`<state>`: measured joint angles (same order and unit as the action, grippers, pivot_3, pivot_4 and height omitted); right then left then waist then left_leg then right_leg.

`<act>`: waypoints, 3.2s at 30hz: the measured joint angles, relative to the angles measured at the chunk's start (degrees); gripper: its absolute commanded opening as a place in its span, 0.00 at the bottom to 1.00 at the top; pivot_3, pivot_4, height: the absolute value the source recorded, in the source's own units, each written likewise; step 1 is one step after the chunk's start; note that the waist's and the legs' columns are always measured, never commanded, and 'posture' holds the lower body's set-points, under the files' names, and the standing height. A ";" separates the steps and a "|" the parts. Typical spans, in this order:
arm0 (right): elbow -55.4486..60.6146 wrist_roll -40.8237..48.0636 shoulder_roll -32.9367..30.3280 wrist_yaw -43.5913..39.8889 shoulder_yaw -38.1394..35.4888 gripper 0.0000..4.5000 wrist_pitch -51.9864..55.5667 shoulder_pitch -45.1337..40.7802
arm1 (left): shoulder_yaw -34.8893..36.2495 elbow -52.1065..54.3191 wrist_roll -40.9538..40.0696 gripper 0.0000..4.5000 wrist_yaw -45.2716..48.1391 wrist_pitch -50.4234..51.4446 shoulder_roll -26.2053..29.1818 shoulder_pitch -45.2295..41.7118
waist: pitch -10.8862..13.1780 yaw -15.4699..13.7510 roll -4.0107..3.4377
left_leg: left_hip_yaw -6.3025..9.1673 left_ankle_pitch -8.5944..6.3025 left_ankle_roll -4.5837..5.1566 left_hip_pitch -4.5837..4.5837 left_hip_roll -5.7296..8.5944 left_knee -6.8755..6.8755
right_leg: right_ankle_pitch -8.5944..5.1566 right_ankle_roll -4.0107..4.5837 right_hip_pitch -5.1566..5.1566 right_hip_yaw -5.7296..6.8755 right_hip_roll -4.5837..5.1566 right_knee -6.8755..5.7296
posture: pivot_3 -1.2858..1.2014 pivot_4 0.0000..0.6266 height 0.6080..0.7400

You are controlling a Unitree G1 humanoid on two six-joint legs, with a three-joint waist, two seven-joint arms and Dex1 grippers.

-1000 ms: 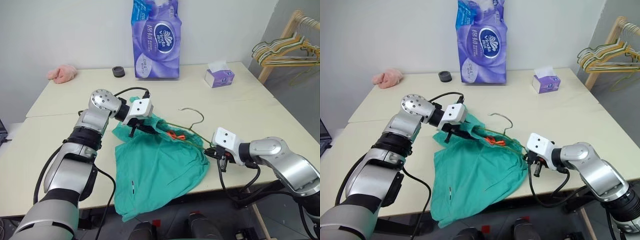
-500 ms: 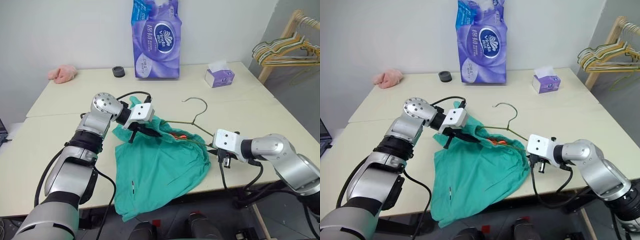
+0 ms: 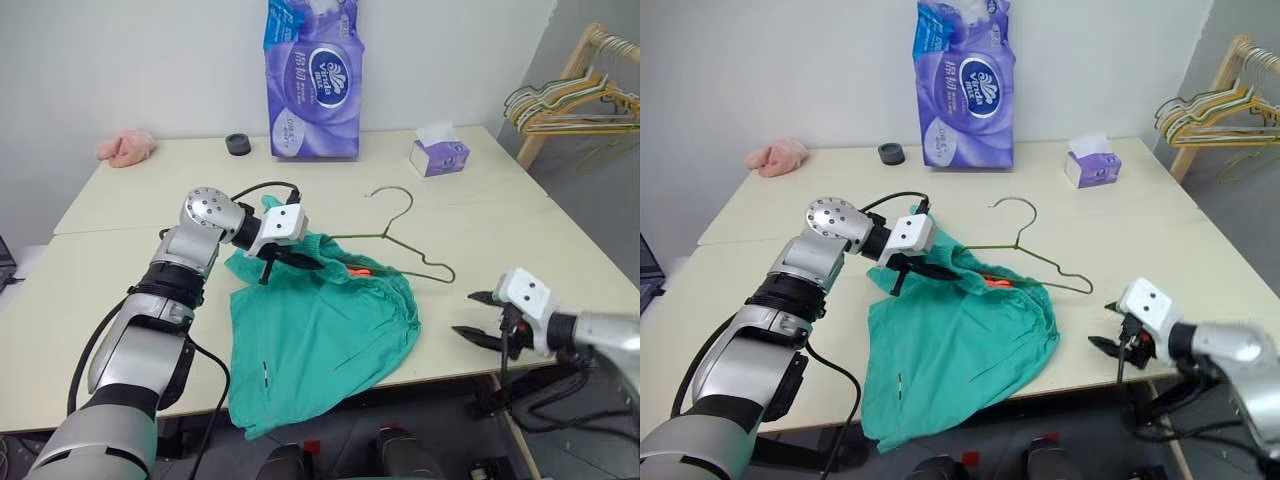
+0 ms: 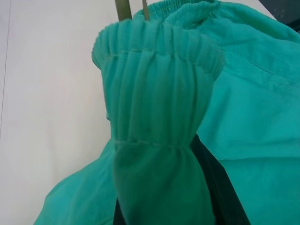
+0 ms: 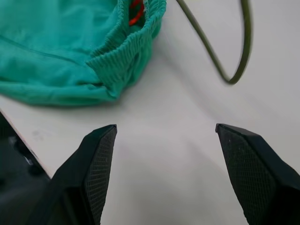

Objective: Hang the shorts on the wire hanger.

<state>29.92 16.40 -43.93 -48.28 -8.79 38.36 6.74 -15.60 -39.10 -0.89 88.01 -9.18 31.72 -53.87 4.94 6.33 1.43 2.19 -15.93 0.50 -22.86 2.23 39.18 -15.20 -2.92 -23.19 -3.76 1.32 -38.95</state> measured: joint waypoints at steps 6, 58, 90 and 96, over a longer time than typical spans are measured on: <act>6.47 -0.29 15.87 14.95 2.61 0.80 0.61 5.25 | 0.01 -1.07 -0.04 0.00 -0.48 -0.10 -0.12 -0.18 | -0.06 0.19 -0.05 | 0.00 0.00 -0.01 0.02 0.00 0.00 | 0.00 0.00 -0.03 -0.02 -0.02 -0.02 | 0.44 0.09 1.00; -5.14 9.05 26.99 29.16 -1.19 0.00 8.85 -7.11 | 2.63 7.90 -7.19 0.00 1.68 13.12 5.16 -0.12 | -0.13 0.54 -0.12 | 0.05 0.01 -0.02 0.04 0.04 -0.01 | -0.01 0.03 -0.01 0.00 -0.02 -0.03 | 0.45 0.09 1.00; 1.54 20.47 15.37 29.27 -4.70 0.00 21.18 -8.20 | -0.33 10.53 -2.75 0.00 2.19 3.47 8.26 4.54 | -0.26 1.64 -0.35 | 0.03 0.01 -0.01 0.02 0.03 -0.06 | -0.07 -0.02 -0.01 -0.01 -0.02 0.00 | 0.44 0.10 1.00; 4.05 19.63 5.75 26.06 -2.74 0.00 20.39 -9.81 | -0.96 10.83 -1.65 0.00 0.94 3.27 7.60 4.84 | -0.26 1.75 -0.35 | 0.00 0.01 -0.01 0.03 0.04 -0.06 | -0.07 -0.03 0.00 -0.03 -0.03 0.01 | 0.43 0.10 1.00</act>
<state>33.97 36.03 -38.17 -22.22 -11.53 58.75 -3.07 -16.56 -28.27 -2.54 88.95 -5.91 39.32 -49.03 4.68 8.08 1.08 2.19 -15.92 0.49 -22.83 2.27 39.12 -15.27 -2.95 -23.18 -3.79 1.29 -38.94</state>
